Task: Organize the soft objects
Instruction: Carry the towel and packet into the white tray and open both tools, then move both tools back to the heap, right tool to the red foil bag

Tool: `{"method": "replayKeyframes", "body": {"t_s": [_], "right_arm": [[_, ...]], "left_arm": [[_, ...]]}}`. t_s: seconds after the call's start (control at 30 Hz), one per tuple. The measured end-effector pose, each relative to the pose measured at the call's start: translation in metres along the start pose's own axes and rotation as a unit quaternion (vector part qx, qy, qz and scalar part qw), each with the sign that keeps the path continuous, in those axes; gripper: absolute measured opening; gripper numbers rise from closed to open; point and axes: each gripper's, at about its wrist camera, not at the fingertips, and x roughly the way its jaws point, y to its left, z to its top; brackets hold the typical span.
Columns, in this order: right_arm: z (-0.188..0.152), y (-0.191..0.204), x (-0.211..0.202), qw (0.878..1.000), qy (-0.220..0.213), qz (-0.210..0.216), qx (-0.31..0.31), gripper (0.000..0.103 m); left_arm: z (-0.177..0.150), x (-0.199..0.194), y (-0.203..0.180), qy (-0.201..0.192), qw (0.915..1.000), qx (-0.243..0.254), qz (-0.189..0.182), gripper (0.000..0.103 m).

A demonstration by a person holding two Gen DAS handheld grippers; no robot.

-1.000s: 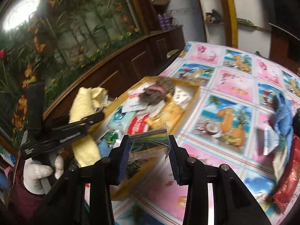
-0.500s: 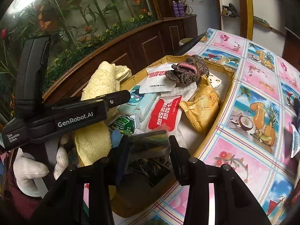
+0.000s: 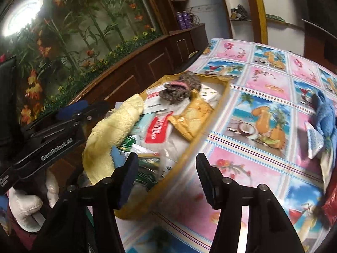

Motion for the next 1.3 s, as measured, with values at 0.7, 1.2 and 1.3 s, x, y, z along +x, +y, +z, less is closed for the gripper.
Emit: {"method": "replayKeyframes", "body": {"t_s": [0.7,1.2,1.3], "right_arm": [[-0.044,-0.143,-0.095,0.986,-0.071,-0.057,0.138,0.057],[-0.061,-0.231,-0.142,0.958,-0.117,-0.132,0.227,0.057],[-0.062,-0.250,-0.145,0.951,-0.115,-0.148,0.246,0.057]], "left_arm": [[0.004,-0.039,-0.122,-0.015,0.9940,0.106,-0.023,0.063],[-0.008,-0.039,-0.158,0.014,0.9898,0.107,-0.093,0.063],[-0.016,-0.043,-0.160,0.018,0.9885,0.100,-0.112,0.063]]}}
